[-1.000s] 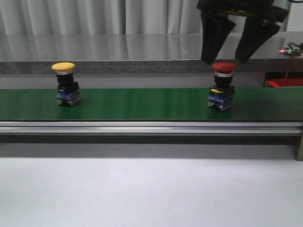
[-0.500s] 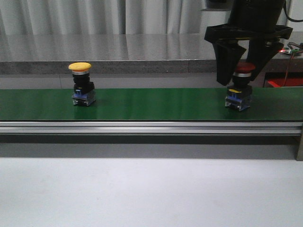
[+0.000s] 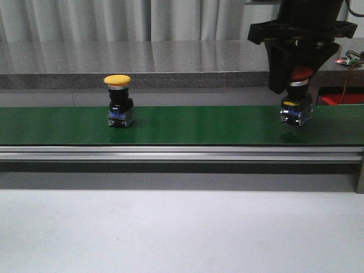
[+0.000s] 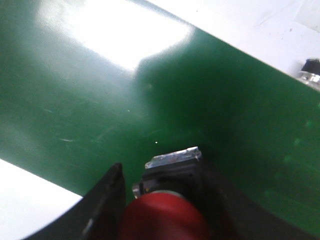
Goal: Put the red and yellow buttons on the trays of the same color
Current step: 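Close the right gripper on the red button and lift it, then carry the red button into the red tray and open the right gripper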
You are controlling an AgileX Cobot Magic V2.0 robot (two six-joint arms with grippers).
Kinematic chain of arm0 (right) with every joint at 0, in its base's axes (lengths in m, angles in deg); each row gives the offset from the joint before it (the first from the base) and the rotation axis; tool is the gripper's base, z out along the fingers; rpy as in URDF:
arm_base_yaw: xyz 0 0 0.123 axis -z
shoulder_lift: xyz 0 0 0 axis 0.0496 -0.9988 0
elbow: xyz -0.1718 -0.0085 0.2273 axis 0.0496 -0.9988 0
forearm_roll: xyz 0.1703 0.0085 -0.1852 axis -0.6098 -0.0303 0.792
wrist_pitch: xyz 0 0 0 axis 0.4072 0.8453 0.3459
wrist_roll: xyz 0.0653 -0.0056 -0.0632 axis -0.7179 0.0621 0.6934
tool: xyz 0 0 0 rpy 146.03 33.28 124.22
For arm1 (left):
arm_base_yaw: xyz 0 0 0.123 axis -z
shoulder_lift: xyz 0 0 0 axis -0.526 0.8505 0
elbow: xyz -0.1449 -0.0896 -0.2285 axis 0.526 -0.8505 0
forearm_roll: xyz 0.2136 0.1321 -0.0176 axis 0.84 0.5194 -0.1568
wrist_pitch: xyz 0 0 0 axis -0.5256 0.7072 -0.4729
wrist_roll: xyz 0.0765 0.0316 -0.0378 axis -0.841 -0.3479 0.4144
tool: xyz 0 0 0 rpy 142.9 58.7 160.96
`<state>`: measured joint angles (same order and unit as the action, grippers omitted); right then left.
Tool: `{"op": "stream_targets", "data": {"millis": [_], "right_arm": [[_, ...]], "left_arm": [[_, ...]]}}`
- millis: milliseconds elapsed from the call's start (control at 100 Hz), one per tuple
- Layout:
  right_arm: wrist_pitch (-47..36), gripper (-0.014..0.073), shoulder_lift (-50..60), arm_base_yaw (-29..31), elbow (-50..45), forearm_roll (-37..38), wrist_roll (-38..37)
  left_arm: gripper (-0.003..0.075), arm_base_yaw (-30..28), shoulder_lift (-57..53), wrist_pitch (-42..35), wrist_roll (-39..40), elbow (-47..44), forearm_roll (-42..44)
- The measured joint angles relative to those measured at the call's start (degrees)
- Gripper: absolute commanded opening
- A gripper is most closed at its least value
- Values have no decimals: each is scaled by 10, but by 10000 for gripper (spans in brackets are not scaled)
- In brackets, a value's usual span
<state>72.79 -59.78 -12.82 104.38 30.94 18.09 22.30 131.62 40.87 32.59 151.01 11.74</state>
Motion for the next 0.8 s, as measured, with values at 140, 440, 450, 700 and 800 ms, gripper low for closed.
{"op": "stream_targets", "data": {"millis": [140, 440, 450, 700, 800], "right_arm": [[0, 302, 33, 22, 0, 0, 0], [9, 302, 66, 157, 0, 0, 0], [9, 302, 66, 161, 0, 0, 0], [-23, 302, 66, 280, 0, -4, 0], [-44, 302, 61, 322, 0, -19, 0]], "left_arm": [[-20, 0, 0, 0, 0, 0, 0], [-20, 0, 0, 0, 0, 0, 0], [-20, 0, 0, 0, 0, 0, 0], [-20, 0, 0, 0, 0, 0, 0], [-20, 0, 0, 0, 0, 0, 0]]}}
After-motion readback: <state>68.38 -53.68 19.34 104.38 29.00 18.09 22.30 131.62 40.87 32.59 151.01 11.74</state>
